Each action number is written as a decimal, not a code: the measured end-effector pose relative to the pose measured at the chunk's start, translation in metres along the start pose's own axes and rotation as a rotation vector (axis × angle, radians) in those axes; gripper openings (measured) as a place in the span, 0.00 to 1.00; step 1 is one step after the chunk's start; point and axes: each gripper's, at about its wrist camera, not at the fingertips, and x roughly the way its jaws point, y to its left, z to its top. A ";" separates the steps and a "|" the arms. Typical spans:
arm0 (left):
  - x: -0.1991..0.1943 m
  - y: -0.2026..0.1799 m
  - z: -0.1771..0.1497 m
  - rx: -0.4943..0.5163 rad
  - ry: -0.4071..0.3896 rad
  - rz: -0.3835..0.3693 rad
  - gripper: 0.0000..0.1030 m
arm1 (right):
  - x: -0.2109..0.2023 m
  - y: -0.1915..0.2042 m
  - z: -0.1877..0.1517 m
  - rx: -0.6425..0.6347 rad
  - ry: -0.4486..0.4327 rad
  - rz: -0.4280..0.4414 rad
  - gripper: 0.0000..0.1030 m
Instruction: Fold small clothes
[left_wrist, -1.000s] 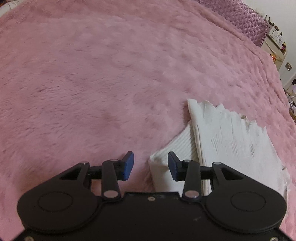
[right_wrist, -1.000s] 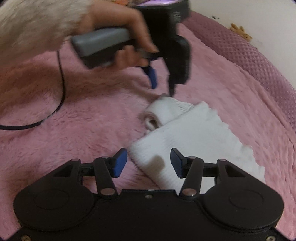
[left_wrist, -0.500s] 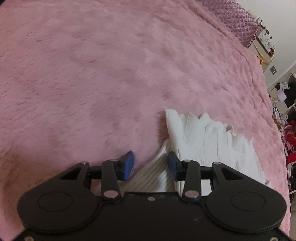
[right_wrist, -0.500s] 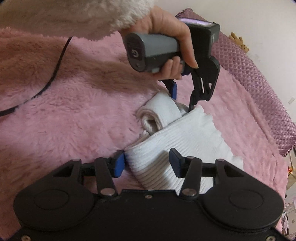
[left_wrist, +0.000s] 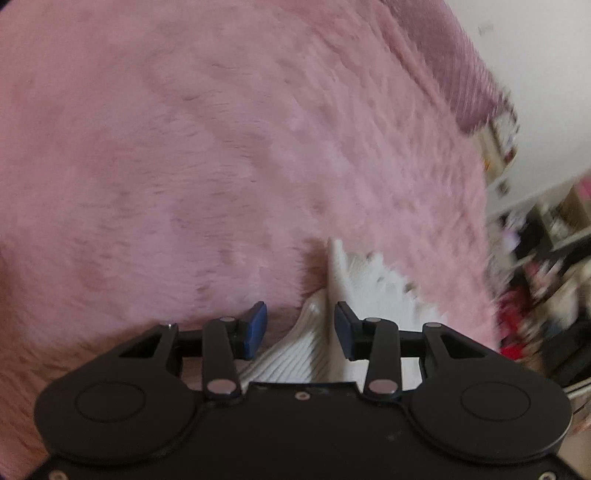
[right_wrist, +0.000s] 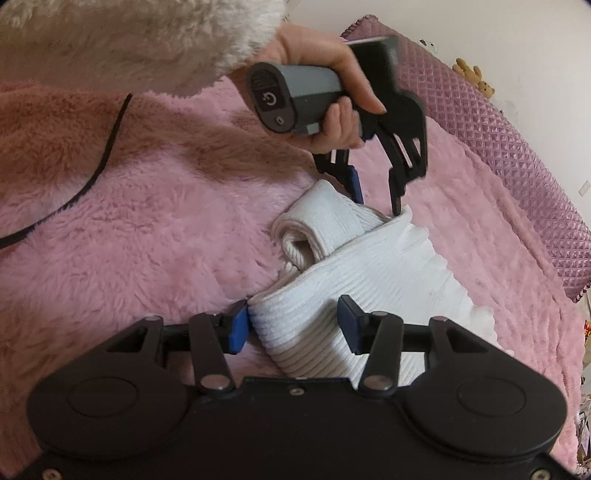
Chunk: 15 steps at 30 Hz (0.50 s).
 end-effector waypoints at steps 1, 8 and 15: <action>0.000 0.007 0.000 -0.042 0.006 -0.048 0.39 | 0.001 -0.001 0.000 -0.001 -0.001 0.000 0.47; 0.007 0.008 -0.003 -0.033 0.051 -0.112 0.39 | 0.003 0.002 0.001 -0.004 0.001 -0.001 0.47; 0.020 -0.004 -0.002 0.020 0.095 -0.089 0.16 | 0.005 0.002 0.004 0.001 0.016 0.014 0.25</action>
